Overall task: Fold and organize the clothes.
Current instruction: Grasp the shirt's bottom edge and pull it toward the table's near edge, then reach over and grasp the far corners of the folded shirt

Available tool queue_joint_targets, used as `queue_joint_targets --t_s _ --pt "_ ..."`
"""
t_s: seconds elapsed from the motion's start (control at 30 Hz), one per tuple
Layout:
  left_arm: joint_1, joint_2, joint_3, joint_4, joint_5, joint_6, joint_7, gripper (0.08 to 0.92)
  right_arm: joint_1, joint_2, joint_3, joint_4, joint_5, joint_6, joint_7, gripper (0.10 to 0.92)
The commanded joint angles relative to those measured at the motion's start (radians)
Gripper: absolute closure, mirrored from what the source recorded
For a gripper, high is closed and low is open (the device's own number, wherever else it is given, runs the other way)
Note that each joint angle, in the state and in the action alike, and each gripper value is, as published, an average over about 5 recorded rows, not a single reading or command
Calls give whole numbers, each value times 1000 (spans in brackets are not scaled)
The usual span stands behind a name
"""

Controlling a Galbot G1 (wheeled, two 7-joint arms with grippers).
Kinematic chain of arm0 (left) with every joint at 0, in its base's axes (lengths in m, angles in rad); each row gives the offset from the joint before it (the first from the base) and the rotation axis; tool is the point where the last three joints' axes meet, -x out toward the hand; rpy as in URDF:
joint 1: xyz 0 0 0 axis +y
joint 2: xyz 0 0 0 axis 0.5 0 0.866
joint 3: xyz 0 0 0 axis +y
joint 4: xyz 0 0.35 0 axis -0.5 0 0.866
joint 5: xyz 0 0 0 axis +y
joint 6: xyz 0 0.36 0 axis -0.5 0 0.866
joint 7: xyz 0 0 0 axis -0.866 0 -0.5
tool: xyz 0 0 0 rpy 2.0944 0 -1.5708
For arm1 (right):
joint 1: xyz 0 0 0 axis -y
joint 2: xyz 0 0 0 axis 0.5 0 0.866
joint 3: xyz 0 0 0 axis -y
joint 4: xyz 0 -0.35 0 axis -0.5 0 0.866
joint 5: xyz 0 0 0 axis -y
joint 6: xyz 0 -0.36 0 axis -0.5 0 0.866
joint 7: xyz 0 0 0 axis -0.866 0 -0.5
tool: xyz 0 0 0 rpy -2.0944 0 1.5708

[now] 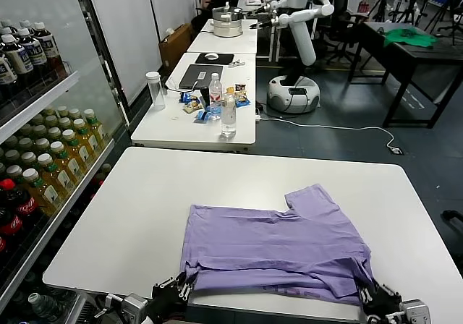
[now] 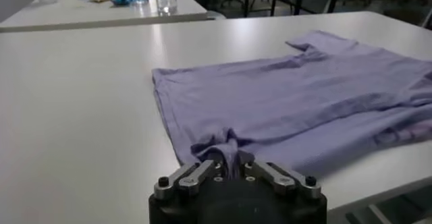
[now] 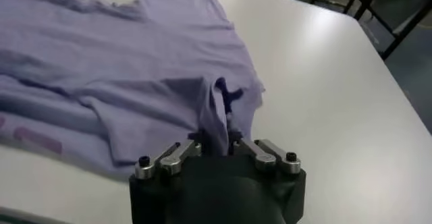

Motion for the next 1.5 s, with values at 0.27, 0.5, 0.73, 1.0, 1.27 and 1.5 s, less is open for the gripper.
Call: queue_joint_targets --t_s 0.27,0.5,0.73,1.0,1.27,1.5 --pt "-435 -30 88 234 -165 -9 -110 376 606 -50 -231 -322 177 -70 148 272" --pt "-651 -82 199 490 -165 -13 -124 197 904 -25 -445 -579 152 -80 174 204" --pt "-769 -137 260 651 -136 -9 -149 177 1070 6 -546 -793 150 -81 162 203" --pt "-794 -156 290 712 -98 2 -178 177 1160 37 -606 -920 156 -82 125 203" --pt "-754 -153 303 683 -96 3 -180 177 1156 44 -625 -944 156 -82 112 203" --pt "-719 -144 307 646 -121 2 -173 251 1117 28 -622 -914 170 -82 111 328"
